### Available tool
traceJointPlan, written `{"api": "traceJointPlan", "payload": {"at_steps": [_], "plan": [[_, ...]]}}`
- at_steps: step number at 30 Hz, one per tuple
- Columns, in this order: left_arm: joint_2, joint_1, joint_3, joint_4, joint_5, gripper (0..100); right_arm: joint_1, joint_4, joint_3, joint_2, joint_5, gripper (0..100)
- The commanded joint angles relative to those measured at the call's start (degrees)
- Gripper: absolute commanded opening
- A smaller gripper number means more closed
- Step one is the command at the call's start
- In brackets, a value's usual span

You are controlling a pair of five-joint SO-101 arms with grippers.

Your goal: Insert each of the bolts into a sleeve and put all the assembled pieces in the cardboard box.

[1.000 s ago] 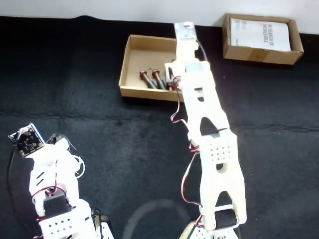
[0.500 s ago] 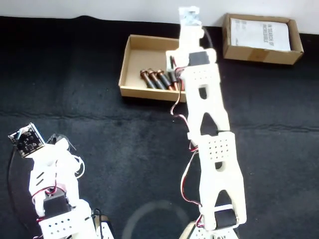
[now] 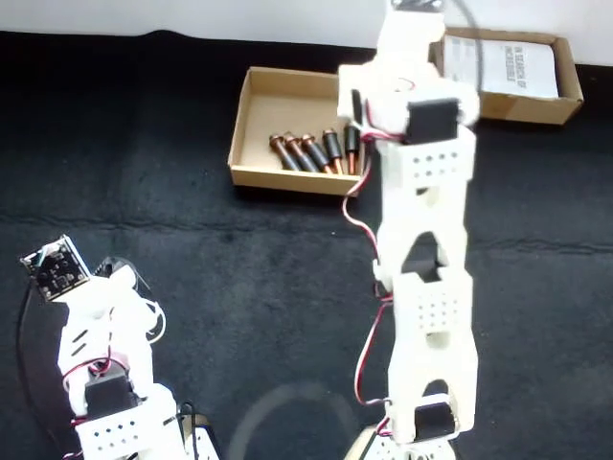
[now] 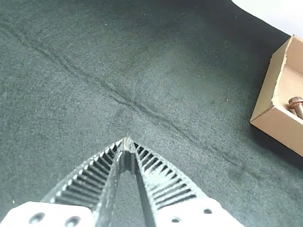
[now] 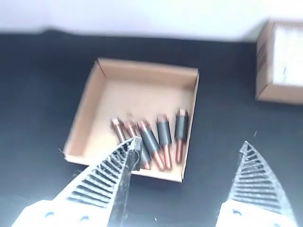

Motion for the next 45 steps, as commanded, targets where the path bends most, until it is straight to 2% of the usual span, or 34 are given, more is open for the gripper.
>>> {"api": "traceJointPlan", "payload": {"at_steps": [1,5,8,18,26,30,34,39,45], "plan": [[0.3,0.8,1.1,0.2,-0.4,1,-0.7,0.8,-6.0,-10.0,-0.4,29.2],[0.3,0.8,1.1,0.2,-0.4,1,-0.8,0.8,1.5,-20.1,0.1,29.2],[0.3,0.8,1.1,0.2,-0.4,1,-0.8,0.8,14.8,-30.7,3.1,29.2],[0.2,1.1,1.1,1.7,-0.4,1,1.2,0.7,58.3,-66.4,3.6,29.2],[0.2,8.0,1.1,7.6,-0.4,1,5.8,-0.3,98.1,-89.2,3.7,29.2],[0.2,11.5,1.1,9.9,-0.4,1,5.8,-6.8,118.8,-95.9,3.7,29.2],[0.2,16.9,1.1,13.6,-1.1,1,5.8,-20.6,138.6,-100.7,3.7,29.2],[0.2,24.9,1.1,20.0,-14.9,1,5.8,-37.4,158.9,-104.4,3.7,29.2],[0.2,25.0,1.1,21.3,-23.1,1,5.8,-44.4,172.8,-105.1,3.7,29.2]]}}
